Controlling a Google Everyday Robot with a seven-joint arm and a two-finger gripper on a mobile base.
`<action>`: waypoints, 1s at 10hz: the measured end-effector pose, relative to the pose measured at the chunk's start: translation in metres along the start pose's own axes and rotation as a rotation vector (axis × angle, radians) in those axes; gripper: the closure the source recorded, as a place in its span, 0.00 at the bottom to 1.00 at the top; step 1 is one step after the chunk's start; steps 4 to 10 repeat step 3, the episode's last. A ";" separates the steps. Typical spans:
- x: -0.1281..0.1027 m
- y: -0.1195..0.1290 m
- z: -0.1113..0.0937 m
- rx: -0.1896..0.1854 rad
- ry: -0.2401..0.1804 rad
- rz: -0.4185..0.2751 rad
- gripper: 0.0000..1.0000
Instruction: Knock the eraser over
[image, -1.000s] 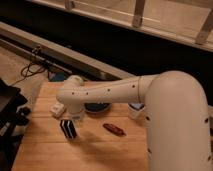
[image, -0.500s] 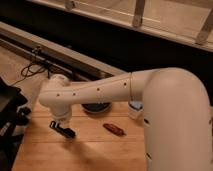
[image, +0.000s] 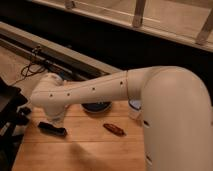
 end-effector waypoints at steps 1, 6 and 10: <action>0.008 0.001 -0.004 0.005 -0.003 0.006 0.98; 0.010 0.000 -0.006 0.016 -0.006 0.012 0.98; 0.010 0.000 -0.006 0.016 -0.006 0.012 0.98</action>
